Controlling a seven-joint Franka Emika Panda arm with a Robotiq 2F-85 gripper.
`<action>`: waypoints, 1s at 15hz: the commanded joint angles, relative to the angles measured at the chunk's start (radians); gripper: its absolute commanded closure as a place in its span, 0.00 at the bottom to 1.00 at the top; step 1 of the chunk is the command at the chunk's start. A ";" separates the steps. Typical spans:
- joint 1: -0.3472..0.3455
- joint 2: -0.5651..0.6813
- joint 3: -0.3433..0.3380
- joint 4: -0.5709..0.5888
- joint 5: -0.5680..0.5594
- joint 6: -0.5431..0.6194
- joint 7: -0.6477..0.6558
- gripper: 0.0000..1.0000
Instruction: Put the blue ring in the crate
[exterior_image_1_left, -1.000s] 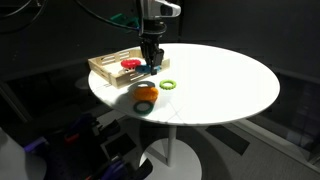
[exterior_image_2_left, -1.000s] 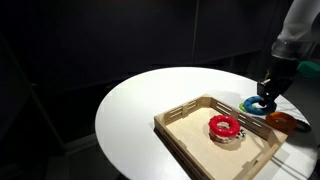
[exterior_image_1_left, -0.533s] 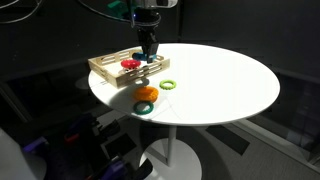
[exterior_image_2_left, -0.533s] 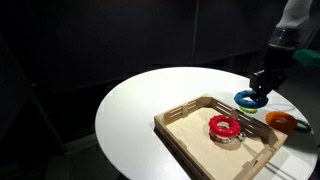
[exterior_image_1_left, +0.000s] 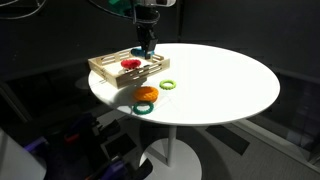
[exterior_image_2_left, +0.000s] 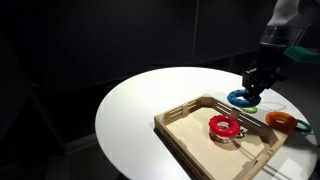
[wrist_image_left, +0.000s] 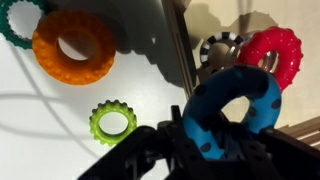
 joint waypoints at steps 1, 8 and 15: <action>-0.003 0.050 0.009 0.064 0.010 -0.036 0.000 0.89; 0.004 0.130 0.023 0.145 0.011 -0.091 0.005 0.89; 0.036 0.210 0.048 0.204 -0.013 -0.124 0.036 0.89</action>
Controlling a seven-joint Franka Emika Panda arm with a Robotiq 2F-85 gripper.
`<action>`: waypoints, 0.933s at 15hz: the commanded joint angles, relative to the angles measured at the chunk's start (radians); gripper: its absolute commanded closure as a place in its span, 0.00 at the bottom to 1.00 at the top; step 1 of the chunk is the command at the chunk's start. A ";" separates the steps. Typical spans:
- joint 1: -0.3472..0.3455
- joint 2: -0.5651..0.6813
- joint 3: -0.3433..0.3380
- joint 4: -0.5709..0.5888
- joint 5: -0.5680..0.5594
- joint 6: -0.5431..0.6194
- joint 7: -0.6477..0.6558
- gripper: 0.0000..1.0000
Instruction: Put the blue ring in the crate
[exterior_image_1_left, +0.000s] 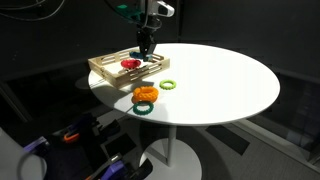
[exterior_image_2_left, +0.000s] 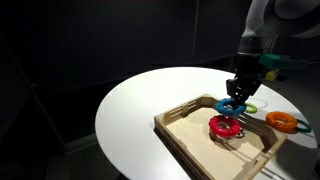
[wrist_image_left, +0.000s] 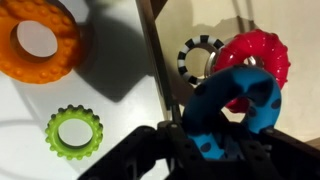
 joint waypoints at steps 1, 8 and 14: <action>0.019 0.047 0.017 0.050 -0.014 -0.035 0.029 0.89; 0.043 0.072 0.025 0.052 -0.023 -0.044 0.009 0.26; 0.020 0.054 0.010 0.041 -0.008 -0.087 -0.030 0.00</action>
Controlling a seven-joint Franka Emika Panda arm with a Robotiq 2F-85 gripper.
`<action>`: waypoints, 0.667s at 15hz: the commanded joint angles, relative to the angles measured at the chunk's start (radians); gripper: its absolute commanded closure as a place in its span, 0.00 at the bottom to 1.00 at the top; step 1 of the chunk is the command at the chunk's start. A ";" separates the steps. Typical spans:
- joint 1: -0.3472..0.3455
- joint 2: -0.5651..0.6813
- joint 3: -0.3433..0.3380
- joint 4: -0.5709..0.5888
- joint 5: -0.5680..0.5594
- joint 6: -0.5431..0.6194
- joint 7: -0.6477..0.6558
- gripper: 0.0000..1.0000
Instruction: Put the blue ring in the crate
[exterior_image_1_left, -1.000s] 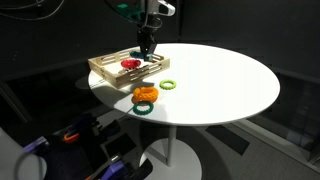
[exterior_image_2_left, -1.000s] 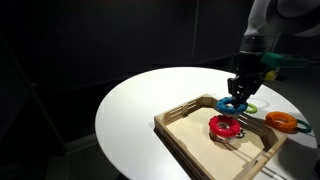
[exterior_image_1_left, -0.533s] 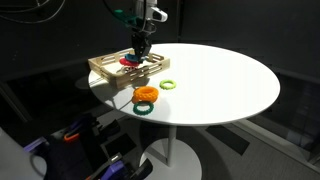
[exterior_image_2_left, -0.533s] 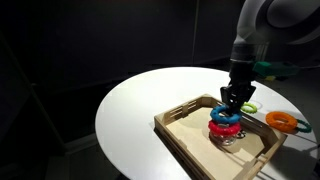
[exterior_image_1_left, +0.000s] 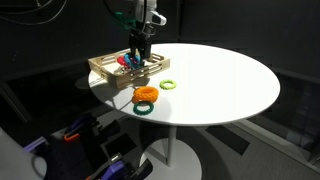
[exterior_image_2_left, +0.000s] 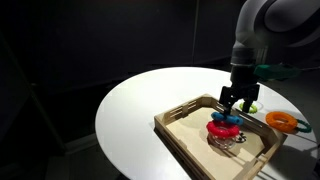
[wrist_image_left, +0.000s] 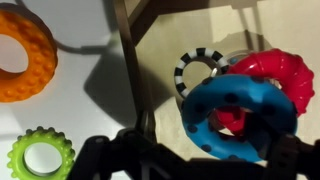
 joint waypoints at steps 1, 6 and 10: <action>-0.027 -0.017 -0.017 0.013 -0.004 -0.055 -0.025 0.00; -0.063 -0.049 -0.053 0.015 -0.030 -0.085 -0.020 0.00; -0.092 -0.097 -0.085 0.016 -0.114 -0.099 -0.004 0.00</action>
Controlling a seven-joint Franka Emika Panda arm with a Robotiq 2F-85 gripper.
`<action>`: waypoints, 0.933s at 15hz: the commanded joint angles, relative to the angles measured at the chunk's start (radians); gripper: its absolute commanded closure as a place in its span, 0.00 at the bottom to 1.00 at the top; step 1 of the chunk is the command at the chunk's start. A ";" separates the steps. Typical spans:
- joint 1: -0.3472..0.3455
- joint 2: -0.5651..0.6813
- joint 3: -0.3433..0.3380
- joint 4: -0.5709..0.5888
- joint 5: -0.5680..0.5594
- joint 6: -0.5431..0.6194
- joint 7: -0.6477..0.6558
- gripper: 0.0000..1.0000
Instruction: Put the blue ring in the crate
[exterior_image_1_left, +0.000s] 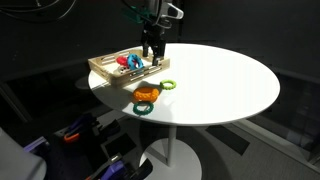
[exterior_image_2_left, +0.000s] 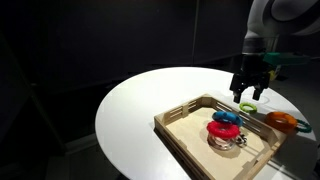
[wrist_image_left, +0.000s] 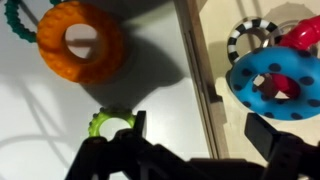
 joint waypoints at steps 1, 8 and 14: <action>-0.025 -0.063 -0.024 0.011 -0.081 -0.054 0.009 0.00; -0.059 -0.197 -0.038 0.041 -0.171 -0.208 -0.057 0.00; -0.067 -0.323 -0.032 0.097 -0.220 -0.400 -0.068 0.00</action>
